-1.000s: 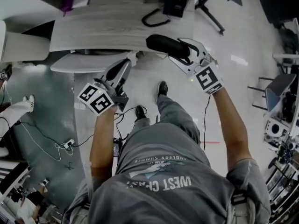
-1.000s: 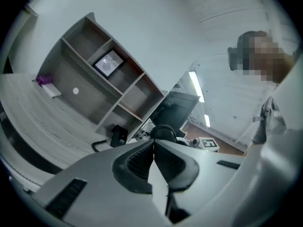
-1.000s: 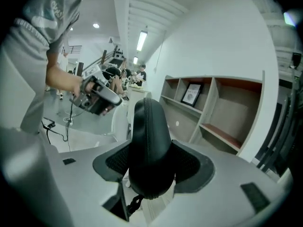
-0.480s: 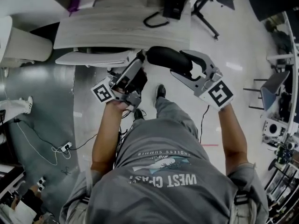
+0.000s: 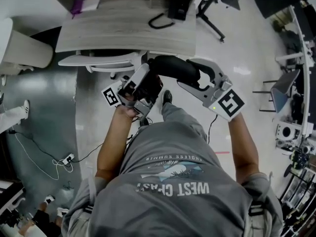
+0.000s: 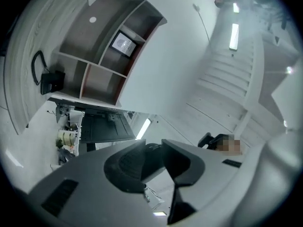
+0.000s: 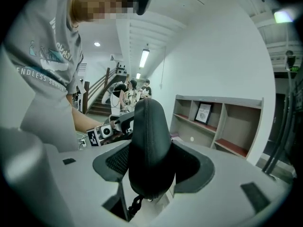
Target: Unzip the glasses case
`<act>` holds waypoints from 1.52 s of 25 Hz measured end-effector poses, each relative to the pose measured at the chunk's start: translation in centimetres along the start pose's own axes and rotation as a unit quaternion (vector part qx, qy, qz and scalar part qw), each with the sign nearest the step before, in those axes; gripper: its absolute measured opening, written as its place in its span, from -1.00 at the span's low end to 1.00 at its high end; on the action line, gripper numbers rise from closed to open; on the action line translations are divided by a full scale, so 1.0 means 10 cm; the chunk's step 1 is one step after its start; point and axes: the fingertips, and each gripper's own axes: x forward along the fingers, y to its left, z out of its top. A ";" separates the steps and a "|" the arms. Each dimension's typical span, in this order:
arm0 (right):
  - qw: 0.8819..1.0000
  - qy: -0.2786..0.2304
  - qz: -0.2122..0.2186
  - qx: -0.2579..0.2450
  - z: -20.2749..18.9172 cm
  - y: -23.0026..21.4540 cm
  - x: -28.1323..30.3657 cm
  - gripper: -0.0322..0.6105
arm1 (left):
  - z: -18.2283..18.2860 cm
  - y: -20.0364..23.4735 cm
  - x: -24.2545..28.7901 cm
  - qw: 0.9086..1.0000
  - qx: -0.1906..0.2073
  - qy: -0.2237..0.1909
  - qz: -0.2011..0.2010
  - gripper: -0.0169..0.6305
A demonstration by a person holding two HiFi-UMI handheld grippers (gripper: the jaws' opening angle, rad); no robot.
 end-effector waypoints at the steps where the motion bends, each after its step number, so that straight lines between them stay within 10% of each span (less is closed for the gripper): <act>1: 1.000 0.000 -0.002 -0.001 0.01 0.02 -0.01 -0.08 | -0.01 -0.03 0.00 1.000 0.001 0.004 -0.001 -0.67; 12: 0.998 0.052 -0.013 -0.026 -0.01 0.14 -0.04 -0.10 | -0.03 -0.28 -0.03 0.997 0.033 0.070 0.023 -0.95; 17: 0.991 0.122 -0.031 -0.045 -0.13 0.12 -0.04 -0.13 | -0.07 -0.28 -0.03 0.979 0.119 0.147 0.071 -0.95; 28: 0.971 0.223 -0.074 -0.053 -0.27 0.06 0.07 -0.14 | -0.18 -0.32 0.10 0.873 0.343 0.297 0.178 -0.95; 35: 0.951 0.287 -0.099 -0.066 -0.34 -0.02 0.17 -0.14 | -0.32 -0.17 0.15 0.773 0.457 0.375 0.230 -0.95; 38: 0.944 0.302 -0.101 -0.081 -0.36 -0.04 0.27 -0.14 | -0.48 -0.02 0.14 0.746 0.479 0.402 0.231 -0.95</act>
